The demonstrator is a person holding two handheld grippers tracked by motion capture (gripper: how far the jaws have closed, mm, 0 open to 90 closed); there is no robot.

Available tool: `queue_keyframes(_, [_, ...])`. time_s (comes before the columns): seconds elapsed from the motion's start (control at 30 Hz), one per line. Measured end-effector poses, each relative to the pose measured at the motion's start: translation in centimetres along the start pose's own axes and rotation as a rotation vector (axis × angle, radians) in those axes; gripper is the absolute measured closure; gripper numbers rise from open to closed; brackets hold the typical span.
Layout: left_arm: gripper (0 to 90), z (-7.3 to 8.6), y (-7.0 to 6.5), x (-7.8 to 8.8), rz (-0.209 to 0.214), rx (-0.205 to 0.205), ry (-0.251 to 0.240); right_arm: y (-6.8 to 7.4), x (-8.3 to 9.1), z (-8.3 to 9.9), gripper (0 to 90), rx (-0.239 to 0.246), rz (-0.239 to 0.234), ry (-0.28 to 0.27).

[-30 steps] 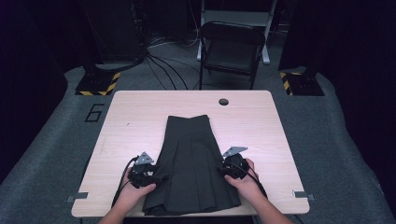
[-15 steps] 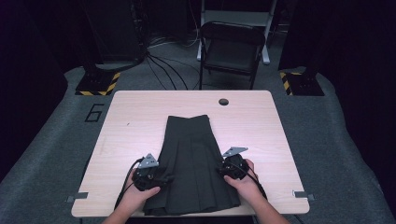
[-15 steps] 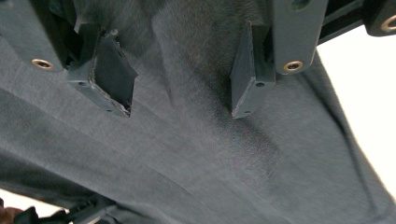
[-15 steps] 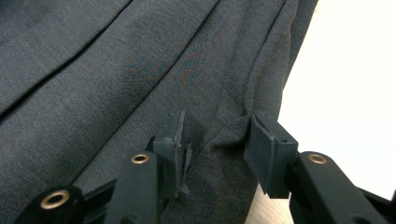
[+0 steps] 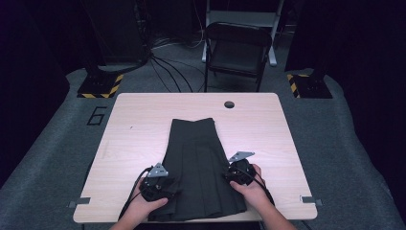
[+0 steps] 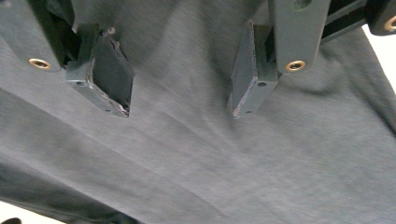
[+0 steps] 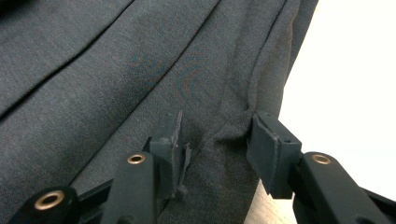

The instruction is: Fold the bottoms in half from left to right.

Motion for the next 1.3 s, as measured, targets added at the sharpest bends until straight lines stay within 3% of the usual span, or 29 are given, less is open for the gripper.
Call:
queue_keyframes(0.2, [39.4,1.1,-1.5,0.2,0.025,-0.005,0.017,0.0,0.0,0.0,55.3,0.002,0.001,0.002])
queue_keyframes(0.27, [39.3,1.5,-1.7,0.0,0.020,-0.009,0.014,0.0,0.0,0.0,55.2,-0.014,0.005,0.003])
queue_keyframes(0.33, [39.2,1.7,-1.8,-0.1,0.023,0.007,0.006,-0.1,0.1,0.1,55.1,-0.003,0.005,0.007])
queue_keyframes(0.5, [39.2,1.6,-2.0,-0.1,0.033,-0.007,0.000,-0.1,0.0,0.1,54.6,0.004,0.003,0.008])
queue_keyframes(0.6, [39.3,1.3,-2.1,-0.1,0.023,-0.007,-0.011,0.1,0.1,0.1,54.0,-0.026,0.010,0.005])
queue_keyframes(0.7, [39.3,0.9,-2.0,0.0,0.018,-0.022,-0.020,0.1,0.2,0.0,53.0,-0.003,0.006,-0.003])
queue_keyframes(0.83, [39.3,0.9,-1.6,0.1,0.010,-0.007,-0.022,0.1,0.6,-0.2,52.0,-0.029,0.002,-0.012])
queue_keyframes(0.97, [39.3,0.6,-1.1,0.3,0.008,0.011,-0.036,0.1,1.0,-0.5,51.0,-0.025,-0.007,-0.027])
queue_keyframes(1.17, [39.2,0.1,0.2,0.6,-0.020,0.006,-0.053,0.0,1.3,-0.8,49.0,-0.025,-0.013,-0.044])
queue_keyframes(1.3, [38.9,0.1,0.9,0.8,-0.030,0.033,-0.058,-0.2,1.4,-1.0,48.0,-0.044,-0.016,-0.053])
Point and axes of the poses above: each handheld gripper's, and its own axes: x roughly backward along the jaws, z roughly out of its underside, y roughly to its left, the point moved 9 cm from there along -x, roughly forward along the jaws, and after that the axes turned 2 degrees about -y, right-handed, at the moved point
